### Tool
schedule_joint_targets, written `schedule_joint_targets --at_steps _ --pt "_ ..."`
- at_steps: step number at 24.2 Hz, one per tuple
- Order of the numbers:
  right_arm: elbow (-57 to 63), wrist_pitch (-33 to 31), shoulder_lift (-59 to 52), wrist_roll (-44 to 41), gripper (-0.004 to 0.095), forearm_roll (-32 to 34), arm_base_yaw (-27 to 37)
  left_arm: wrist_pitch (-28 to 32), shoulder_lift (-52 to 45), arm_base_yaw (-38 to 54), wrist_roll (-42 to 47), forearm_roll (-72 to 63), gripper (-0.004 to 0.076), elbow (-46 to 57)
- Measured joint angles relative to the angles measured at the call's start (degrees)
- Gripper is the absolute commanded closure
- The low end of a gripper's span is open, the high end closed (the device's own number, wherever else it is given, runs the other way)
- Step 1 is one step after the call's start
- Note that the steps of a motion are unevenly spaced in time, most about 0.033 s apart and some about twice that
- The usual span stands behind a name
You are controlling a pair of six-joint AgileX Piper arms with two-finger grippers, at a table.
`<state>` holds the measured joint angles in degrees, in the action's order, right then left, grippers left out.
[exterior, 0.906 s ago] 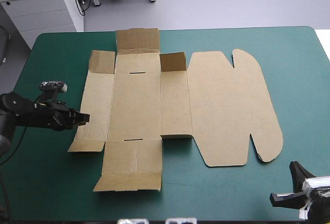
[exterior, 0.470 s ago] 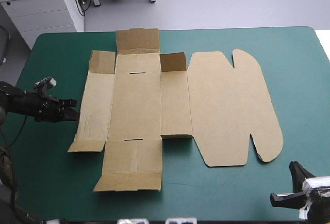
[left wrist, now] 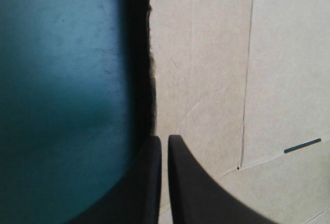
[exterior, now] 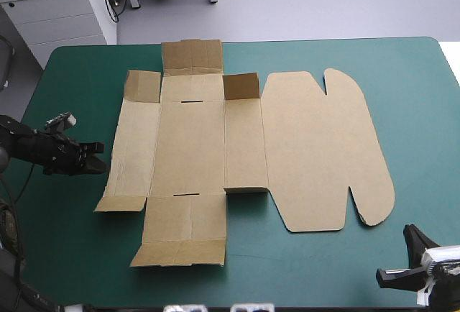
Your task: Fold the box
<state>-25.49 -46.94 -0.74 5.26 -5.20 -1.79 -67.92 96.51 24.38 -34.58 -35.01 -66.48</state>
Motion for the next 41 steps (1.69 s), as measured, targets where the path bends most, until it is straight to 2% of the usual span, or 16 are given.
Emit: schedule_joint_targets --at_steps 5,7,23,26,28,29,41 --pt "0.0 0.0 0.0 0.0 0.0922 0.0 0.0 0.38 0.18 0.0 0.76 -0.06 0.045 0.0" --pt "0.0 0.0 0.0 0.0 0.0922 0.0 0.0 0.85 0.24 0.0 1.23 -0.4 0.0418 0.0" --pt "0.0 0.0 0.0 0.0 0.0922 0.0 0.0 3.2 7.08 0.0 3.13 -5.34 0.0415 0.0" --pt "0.0 0.0 0.0 0.0 0.0922 0.0 0.0 3.08 7.28 -0.14 3.2 -8.29 0.0452 0.0" --pt "0.0 0.0 0.0 0.0 0.0922 0.0 0.0 2.96 7.33 -0.96 3.15 -9.16 0.0574 0.0" --pt "0.0 0.0 0.0 0.0 0.0922 0.0 0.0 2.96 7.33 -1.39 3.15 -9.23 0.0729 0.0" --pt "0.0 0.0 0.0 0.0 0.0922 0.0 0.0 2.24 7.33 -2.26 2.01 -9.37 0.0726 -0.16"
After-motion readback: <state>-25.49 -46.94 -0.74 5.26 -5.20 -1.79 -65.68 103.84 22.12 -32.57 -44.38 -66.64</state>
